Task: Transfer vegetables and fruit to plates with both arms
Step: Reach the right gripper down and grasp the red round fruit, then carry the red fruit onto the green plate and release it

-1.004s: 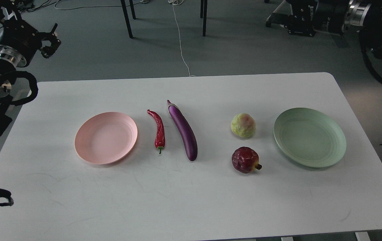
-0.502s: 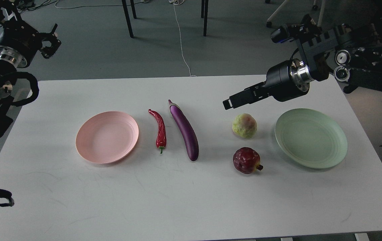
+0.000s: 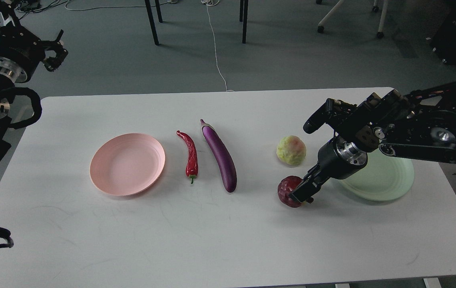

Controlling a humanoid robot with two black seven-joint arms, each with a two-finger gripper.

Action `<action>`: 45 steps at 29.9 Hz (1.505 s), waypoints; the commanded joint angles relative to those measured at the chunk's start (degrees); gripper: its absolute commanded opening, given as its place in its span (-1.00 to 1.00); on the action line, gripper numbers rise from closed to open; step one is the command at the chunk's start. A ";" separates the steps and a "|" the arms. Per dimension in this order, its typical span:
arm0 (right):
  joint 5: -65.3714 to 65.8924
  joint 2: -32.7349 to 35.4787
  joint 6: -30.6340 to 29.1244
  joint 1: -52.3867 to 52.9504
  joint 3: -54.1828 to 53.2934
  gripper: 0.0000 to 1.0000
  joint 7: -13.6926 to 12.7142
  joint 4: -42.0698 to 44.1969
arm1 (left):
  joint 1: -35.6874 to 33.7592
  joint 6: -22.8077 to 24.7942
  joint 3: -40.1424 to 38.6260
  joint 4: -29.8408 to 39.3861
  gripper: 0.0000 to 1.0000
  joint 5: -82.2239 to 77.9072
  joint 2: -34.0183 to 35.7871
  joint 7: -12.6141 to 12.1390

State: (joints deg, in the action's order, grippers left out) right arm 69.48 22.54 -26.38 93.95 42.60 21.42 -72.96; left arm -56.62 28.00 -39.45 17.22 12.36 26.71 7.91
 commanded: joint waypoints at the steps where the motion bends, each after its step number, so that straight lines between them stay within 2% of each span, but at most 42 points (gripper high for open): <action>1: 0.04 -1.44 1.42 -1.40 0.02 0.89 -0.07 2.20 | 0.02 0.00 -0.10 0.00 0.97 0.21 0.18 0.00; 15: -0.31 -6.98 1.95 -7.29 -0.06 0.82 -0.07 12.75 | 0.46 0.00 -0.01 -0.08 0.98 0.12 0.62 0.00; 18: -0.48 -7.51 1.95 -7.73 -0.06 0.62 0.37 12.93 | 0.46 0.00 -0.01 0.00 0.97 0.12 1.76 0.00; 21: -0.22 -7.69 1.86 -8.43 0.02 0.45 3.26 12.84 | 0.72 0.00 -0.01 0.00 0.97 0.21 2.20 0.00; 23: -0.13 -7.60 1.77 -8.43 0.37 0.36 4.15 12.75 | 0.72 0.00 -0.01 0.00 0.97 0.21 2.55 0.00; 28: -0.39 -6.98 1.77 -7.65 1.35 0.05 4.24 12.75 | 0.81 0.00 -0.01 0.00 0.97 0.21 2.64 0.00; 31: -1.18 -4.88 2.04 -5.19 -1.63 0.03 4.24 13.54 | 0.81 0.00 -0.01 -0.08 0.97 0.30 2.73 0.00; 37: -1.36 4.78 1.77 -1.58 -5.51 0.03 4.24 13.46 | 0.81 0.00 -0.01 -0.08 0.97 0.30 2.64 0.00; 40: -1.01 10.22 1.86 -2.10 -5.60 0.04 4.24 13.55 | 0.72 0.00 -0.01 0.00 0.98 0.30 2.64 0.00; 45: 0.66 14.81 2.65 -6.05 -5.51 0.05 4.24 13.90 | 0.72 0.00 -0.01 0.00 0.98 0.30 2.47 0.00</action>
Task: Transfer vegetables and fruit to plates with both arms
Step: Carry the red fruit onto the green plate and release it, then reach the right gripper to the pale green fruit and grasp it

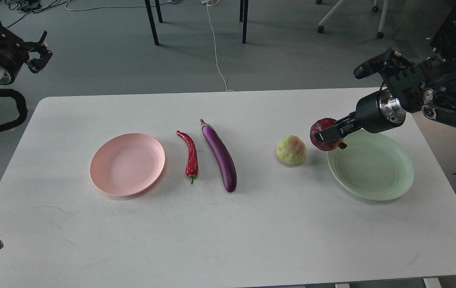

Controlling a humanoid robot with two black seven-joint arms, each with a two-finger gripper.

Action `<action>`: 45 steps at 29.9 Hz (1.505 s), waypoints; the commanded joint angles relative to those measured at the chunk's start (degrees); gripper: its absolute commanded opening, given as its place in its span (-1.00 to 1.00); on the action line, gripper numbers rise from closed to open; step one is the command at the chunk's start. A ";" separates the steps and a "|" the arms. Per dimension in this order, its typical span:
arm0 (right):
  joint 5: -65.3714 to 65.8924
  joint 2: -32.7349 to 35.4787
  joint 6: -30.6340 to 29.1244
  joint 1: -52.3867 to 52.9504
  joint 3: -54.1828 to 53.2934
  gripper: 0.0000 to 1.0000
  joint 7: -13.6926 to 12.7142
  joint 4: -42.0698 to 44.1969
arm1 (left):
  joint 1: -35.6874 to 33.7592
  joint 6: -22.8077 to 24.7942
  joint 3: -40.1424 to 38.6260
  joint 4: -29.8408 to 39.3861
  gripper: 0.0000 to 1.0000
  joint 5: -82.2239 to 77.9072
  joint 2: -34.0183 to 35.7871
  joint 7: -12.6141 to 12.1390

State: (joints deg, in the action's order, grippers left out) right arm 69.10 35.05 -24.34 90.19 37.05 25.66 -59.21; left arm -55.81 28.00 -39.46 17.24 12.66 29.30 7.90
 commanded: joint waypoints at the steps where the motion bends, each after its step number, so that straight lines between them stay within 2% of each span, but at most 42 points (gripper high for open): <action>1: 1.64 2.83 1.13 -2.91 0.04 0.05 0.00 0.15 | -0.08 0.00 0.00 -0.02 0.97 -0.01 -0.12 0.01; 5: 4.54 3.98 2.37 -5.90 0.21 0.08 -0.26 0.59 | -0.08 0.00 0.00 -0.02 0.97 -0.01 -0.12 0.01; 8: 4.90 4.15 2.98 -7.65 0.21 0.24 -0.44 1.64 | -0.08 0.00 0.00 -0.02 0.97 -0.01 -0.12 0.01; 14: 4.90 4.07 4.92 -12.49 0.04 0.35 -0.44 4.63 | 0.00 0.00 0.00 -0.02 0.98 -0.01 -0.12 0.01; 16: 4.90 4.07 5.27 -12.93 0.04 0.48 -0.61 4.72 | 0.00 0.00 -0.09 -0.02 0.98 -0.01 -0.03 0.01; 19: 4.64 4.42 5.36 -13.02 -0.40 0.86 -0.70 4.37 | 0.44 0.00 -0.09 -0.02 0.97 -0.01 0.06 0.01; 21: 4.38 5.29 5.53 -13.02 -0.49 0.94 -0.70 3.93 | 0.44 0.00 -0.09 -0.02 0.97 -0.01 0.06 0.01; 28: 4.37 8.28 5.53 -11.18 -0.84 0.97 -0.70 3.05 | 0.62 0.00 -0.18 -0.02 0.97 0.08 0.06 0.09; 35: 4.11 6.97 4.13 -7.32 -8.49 0.97 -0.88 2.61 | 0.62 0.00 -0.26 -0.02 0.97 0.08 -0.20 0.09; 45: 4.02 -7.88 4.13 -6.78 -6.38 0.92 -0.79 8.05 | 0.62 0.00 -0.71 0.77 0.98 0.08 -0.12 0.09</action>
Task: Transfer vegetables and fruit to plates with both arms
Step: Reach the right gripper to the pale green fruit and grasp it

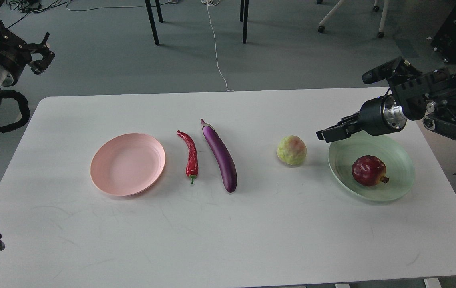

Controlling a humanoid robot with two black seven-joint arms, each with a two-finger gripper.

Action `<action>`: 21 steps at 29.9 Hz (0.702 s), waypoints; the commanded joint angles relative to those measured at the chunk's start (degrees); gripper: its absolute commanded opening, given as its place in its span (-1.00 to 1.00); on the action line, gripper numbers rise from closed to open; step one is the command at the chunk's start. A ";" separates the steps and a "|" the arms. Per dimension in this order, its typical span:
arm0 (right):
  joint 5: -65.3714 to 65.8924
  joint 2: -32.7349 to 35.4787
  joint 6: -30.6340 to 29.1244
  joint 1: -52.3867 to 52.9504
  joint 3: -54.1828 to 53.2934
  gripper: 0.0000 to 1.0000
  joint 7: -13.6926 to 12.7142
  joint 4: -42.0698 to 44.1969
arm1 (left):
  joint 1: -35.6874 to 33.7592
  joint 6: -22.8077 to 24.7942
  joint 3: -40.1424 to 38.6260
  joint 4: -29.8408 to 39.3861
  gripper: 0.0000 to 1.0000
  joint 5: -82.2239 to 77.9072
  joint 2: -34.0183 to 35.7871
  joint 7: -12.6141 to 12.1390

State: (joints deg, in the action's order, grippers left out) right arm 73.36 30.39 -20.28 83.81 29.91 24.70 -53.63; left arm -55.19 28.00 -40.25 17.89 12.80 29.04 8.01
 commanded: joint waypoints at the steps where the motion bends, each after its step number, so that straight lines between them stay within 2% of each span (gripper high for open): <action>1: -0.24 -4.28 0.07 -0.66 1.11 0.92 0.17 3.43 | 0.00 0.00 0.08 0.13 0.97 -0.05 0.22 -0.01; 7: -0.15 -8.68 0.16 -2.51 2.60 0.89 0.17 6.95 | 0.00 0.00 0.08 0.13 0.98 -0.05 0.23 -0.01; 13: -0.24 -14.74 1.04 -6.63 4.54 0.89 0.43 14.42 | 0.09 0.00 -0.01 0.13 0.98 0.03 -0.04 -0.01; 21: -0.41 -16.51 0.95 -6.73 4.10 0.88 0.61 15.92 | 0.17 0.00 -0.09 0.13 0.97 0.03 0.14 -0.01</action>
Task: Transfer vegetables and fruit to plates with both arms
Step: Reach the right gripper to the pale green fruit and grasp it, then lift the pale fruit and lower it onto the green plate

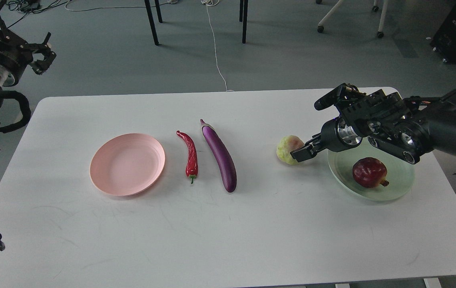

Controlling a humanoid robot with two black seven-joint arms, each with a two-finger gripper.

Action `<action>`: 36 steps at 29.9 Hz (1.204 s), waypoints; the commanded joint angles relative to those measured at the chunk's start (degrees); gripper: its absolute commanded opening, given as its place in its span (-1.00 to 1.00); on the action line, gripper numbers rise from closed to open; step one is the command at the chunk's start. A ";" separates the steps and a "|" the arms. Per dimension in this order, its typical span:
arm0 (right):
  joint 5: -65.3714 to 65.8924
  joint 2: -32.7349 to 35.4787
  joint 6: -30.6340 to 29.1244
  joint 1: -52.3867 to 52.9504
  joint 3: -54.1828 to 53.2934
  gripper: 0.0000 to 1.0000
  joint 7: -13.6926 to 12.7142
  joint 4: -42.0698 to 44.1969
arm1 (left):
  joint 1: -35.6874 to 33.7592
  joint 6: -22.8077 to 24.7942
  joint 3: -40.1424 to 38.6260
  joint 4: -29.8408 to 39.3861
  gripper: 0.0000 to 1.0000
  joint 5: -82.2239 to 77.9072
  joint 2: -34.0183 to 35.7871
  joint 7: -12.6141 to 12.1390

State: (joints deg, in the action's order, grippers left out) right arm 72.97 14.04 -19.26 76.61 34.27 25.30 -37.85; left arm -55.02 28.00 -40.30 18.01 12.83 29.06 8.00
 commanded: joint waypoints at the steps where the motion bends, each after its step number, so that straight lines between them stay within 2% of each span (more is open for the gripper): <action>1: -0.28 -0.16 -0.16 0.65 -0.43 0.88 0.02 0.15 | 0.00 0.00 -0.04 0.01 0.97 -0.08 0.12 -0.01; 6: -6.87 -0.68 -0.25 0.12 -0.43 0.89 -0.16 0.32 | 0.09 0.00 0.04 0.10 0.97 -0.08 -0.05 0.69; 10: -7.40 -2.61 -0.16 -1.28 0.10 0.86 -0.07 2.78 | 0.61 0.00 0.13 0.10 0.97 -0.08 0.03 0.96; 17: -7.23 -4.20 -0.07 -3.92 0.36 0.68 -0.60 5.85 | 1.84 0.00 0.13 0.01 0.97 -0.08 0.21 1.13; 22: -7.23 -6.48 -0.07 -3.57 0.36 0.07 -1.82 6.56 | 2.02 0.00 0.13 0.01 0.97 0.01 0.12 1.14; 25: -7.23 -6.13 -0.07 -2.43 0.36 -0.14 -2.09 6.82 | 2.02 0.00 0.13 0.01 0.97 0.01 0.21 1.14; 29: -7.40 -3.77 -0.25 0.73 0.36 -0.14 -1.92 6.74 | 2.02 0.00 0.13 0.01 0.97 0.01 0.30 1.14; 36: -7.14 5.10 -0.51 2.67 2.12 -0.13 -1.57 5.86 | 2.02 0.00 0.04 0.01 0.97 0.01 1.53 1.14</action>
State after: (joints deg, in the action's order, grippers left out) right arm 65.99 15.58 -19.82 79.26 35.11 23.49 -31.42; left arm -52.99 28.00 -40.22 18.02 12.84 29.98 9.14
